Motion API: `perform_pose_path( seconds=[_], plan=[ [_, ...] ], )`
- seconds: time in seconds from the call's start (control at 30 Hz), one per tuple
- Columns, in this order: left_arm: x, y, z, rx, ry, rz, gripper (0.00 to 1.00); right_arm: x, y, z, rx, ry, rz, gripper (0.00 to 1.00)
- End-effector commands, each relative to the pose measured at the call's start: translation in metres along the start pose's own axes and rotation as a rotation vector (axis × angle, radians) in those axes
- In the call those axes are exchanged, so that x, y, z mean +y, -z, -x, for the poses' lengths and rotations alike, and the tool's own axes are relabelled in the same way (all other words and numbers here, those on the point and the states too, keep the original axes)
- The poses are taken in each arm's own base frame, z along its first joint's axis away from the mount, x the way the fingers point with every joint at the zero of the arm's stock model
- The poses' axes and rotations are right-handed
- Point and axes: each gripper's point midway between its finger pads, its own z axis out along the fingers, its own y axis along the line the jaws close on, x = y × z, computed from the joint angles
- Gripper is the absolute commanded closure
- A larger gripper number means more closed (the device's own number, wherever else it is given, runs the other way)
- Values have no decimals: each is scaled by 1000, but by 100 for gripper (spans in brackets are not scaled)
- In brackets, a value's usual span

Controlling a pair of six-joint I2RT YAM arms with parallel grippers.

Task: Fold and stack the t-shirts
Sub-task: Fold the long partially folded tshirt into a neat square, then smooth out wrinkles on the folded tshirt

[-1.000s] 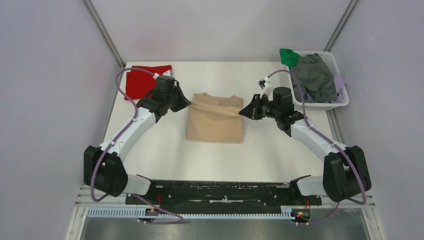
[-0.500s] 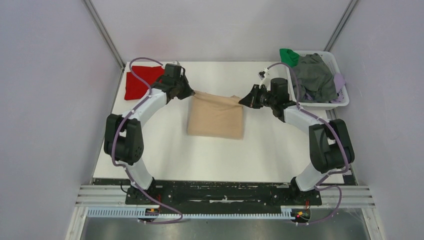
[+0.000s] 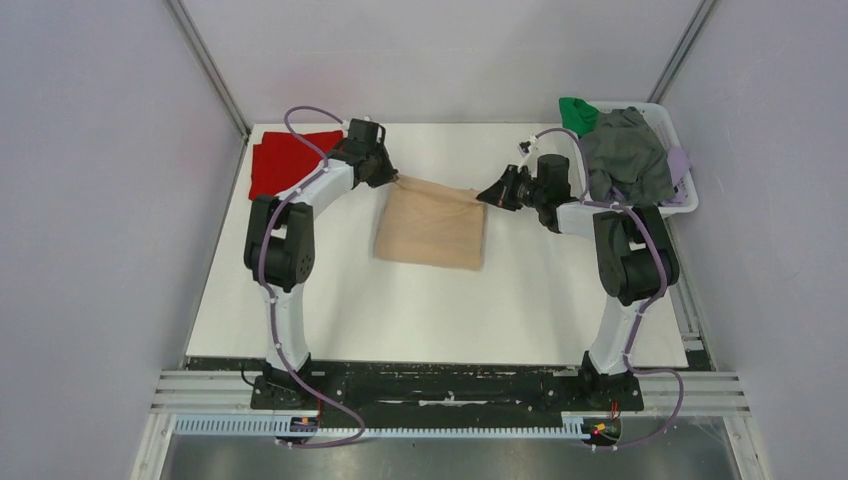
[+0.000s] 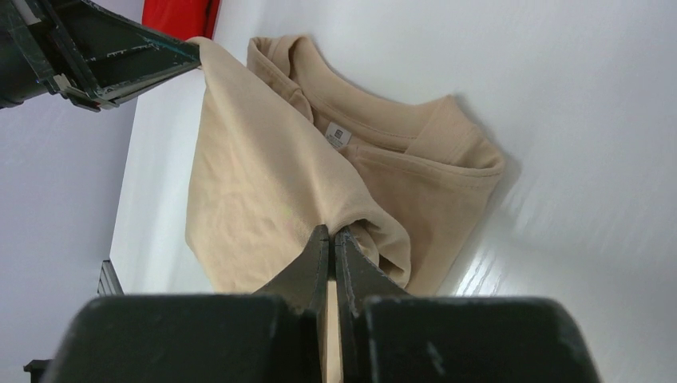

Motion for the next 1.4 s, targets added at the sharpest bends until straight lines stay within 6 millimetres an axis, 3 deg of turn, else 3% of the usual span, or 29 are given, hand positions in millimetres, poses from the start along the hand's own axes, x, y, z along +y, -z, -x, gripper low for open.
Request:
perform_pose_path(
  seconds=[0.0, 0.1, 0.17, 0.2, 0.23, 0.27, 0.37, 0.4, 0.43, 0.47, 0.6, 0.7, 0.8, 0.9, 1.0, 1.07, 1.13, 1.23, 1.37],
  plan=[
    [-9, -15, 38, -92, -43, -7, 97, -3, -10, 34, -96, 25, 50, 100],
    [-10, -25, 48, -116, -44, 7, 86, -18, -16, 44, -124, 6, 28, 100],
    [-17, -26, 54, -119, -48, -14, 74, -26, -19, 52, -135, -9, 8, 88],
    [-25, -24, 56, -112, -56, -47, 56, -29, -19, 56, -142, -9, -1, 75],
    [-29, -22, 58, -113, -59, -60, 47, -30, -18, 61, -147, -8, -13, 58],
    [-33, -18, 61, -118, -63, -71, 39, -29, -16, 65, -152, 3, -21, 47],
    [-45, 0, 68, -133, -71, -111, 4, -23, -3, 75, -170, 53, -60, 22],
    [-49, 4, 68, -132, -73, -126, 1, -20, 3, 75, -177, 66, -74, 15],
    [-54, 11, 66, -125, -73, -148, 0, -17, 8, 76, -184, 74, -78, 5],
    [-58, 17, 60, -97, -70, -174, 0, -11, 13, 73, -187, 79, -71, 2],
    [-81, 32, 37, -50, -71, -305, 0, 21, 18, 50, -156, 111, -6, 2],
    [-89, 23, 28, -17, -49, -345, 0, 53, 8, 39, -136, 144, 89, 2],
    [-88, 1, 20, 28, 5, -344, 0, 65, -13, 38, -114, 144, 129, 2],
    [-84, -29, 12, 61, 49, -324, 0, 54, -38, 39, -91, 101, 124, 2],
    [-72, -59, -2, 122, 85, -274, 0, 20, -61, 36, -78, 71, 20, 2],
    [-62, -74, -13, 153, 104, -232, 0, -7, -71, 26, -47, 48, -52, 2],
    [-46, -84, -25, 176, 123, -171, 0, -33, -78, 3, 16, 10, -120, 2],
    [-32, -84, -48, 225, 149, -124, 0, -49, -75, -37, 112, -28, -137, 2],
    [-27, -58, -83, 259, 145, -108, 0, -49, -56, -72, 168, -5, -150, 2]
  ],
)
